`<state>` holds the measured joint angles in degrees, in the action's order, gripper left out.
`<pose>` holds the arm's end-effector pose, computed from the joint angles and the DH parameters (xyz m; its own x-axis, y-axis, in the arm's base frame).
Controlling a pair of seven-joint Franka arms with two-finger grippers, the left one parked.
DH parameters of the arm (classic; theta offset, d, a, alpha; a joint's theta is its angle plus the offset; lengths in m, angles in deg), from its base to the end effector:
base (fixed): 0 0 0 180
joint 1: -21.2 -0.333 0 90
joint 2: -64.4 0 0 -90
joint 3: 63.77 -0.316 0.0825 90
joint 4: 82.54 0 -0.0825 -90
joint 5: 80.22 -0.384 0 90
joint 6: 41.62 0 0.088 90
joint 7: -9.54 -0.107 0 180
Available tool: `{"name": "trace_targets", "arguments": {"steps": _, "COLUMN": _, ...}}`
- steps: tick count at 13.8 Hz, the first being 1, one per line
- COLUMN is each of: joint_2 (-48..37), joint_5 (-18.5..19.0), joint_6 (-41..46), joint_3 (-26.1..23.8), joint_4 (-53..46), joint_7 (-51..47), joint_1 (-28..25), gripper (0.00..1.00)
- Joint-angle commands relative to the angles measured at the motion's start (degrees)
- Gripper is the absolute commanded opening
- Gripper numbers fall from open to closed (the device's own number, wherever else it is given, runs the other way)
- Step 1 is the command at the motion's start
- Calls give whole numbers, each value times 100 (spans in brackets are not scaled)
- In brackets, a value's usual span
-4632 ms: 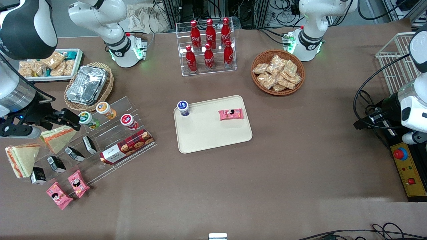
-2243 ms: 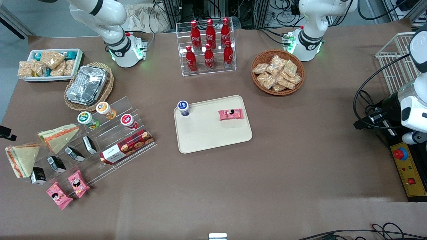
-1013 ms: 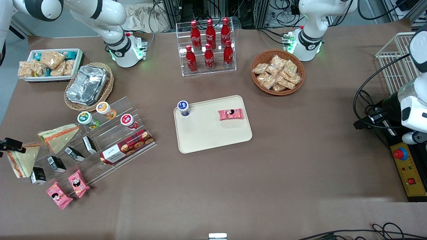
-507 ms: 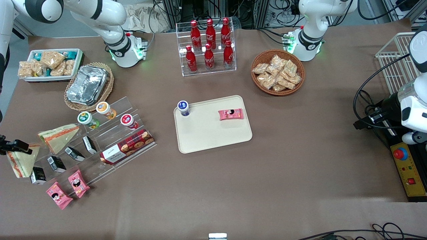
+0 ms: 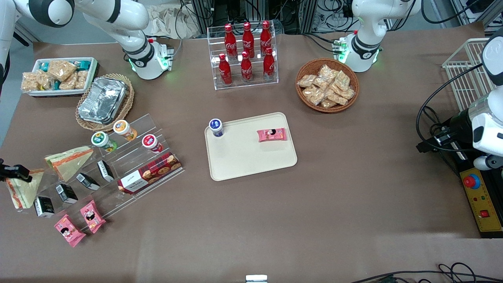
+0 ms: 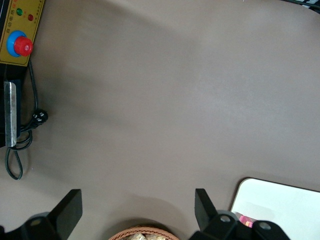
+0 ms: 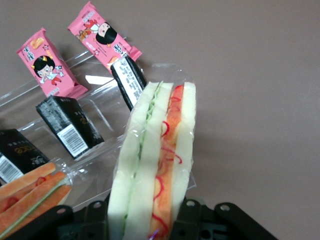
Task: Place sandwich on tray
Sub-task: 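Lift the sandwich and carry it with the right gripper to the cream tray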
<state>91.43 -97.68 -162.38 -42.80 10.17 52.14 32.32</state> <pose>0.6006 -0.3228 0.3703 0.9916 0.0719 0.1076 0.0771 -0.9960 -0.0448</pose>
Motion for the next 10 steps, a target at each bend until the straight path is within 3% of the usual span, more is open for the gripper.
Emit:
{"name": "trace_targets", "arguments": {"steps": 1, "joint_2": -136, "joint_5": -153, "joint_6": 157, "joint_3": 39, "joint_4": -42, "joint_7": 47, "joint_1": -4, "gripper": 0}}
{"name": "trace_targets", "arguments": {"steps": 7, "joint_2": -891, "joint_5": -101, "joint_6": 1650, "joint_3": 39, "joint_4": -69, "joint_7": -637, "joint_1": -92, "gripper": 0}}
{"name": "trace_targets", "arguments": {"steps": 10, "joint_2": -1190, "joint_5": 223, "joint_6": 2318, "joint_3": -5, "joint_4": -375, "joint_7": -1190, "joint_1": -249, "gripper": 0}}
